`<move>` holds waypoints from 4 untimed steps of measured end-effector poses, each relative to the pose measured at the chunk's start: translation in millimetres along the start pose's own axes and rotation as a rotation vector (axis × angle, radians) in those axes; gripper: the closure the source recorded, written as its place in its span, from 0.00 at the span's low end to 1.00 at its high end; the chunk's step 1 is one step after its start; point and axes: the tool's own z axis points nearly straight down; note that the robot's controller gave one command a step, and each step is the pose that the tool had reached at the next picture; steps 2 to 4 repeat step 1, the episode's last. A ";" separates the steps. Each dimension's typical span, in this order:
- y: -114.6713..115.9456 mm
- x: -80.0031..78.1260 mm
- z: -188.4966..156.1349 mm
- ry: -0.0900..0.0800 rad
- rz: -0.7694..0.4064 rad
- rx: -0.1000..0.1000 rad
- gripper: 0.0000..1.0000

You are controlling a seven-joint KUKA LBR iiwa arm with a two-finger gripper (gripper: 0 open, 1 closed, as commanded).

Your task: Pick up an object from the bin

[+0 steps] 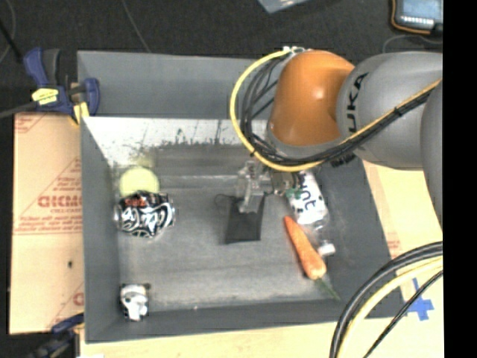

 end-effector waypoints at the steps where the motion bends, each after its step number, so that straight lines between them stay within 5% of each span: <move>1: -1.3 -0.3 -55.7 -0.004 0.012 -0.001 1.00; 4: -1.3 -0.3 -55.7 -0.004 0.012 -0.001 1.00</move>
Offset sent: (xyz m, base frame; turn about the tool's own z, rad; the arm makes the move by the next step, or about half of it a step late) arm 0.0000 0.0000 0.0000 0.0000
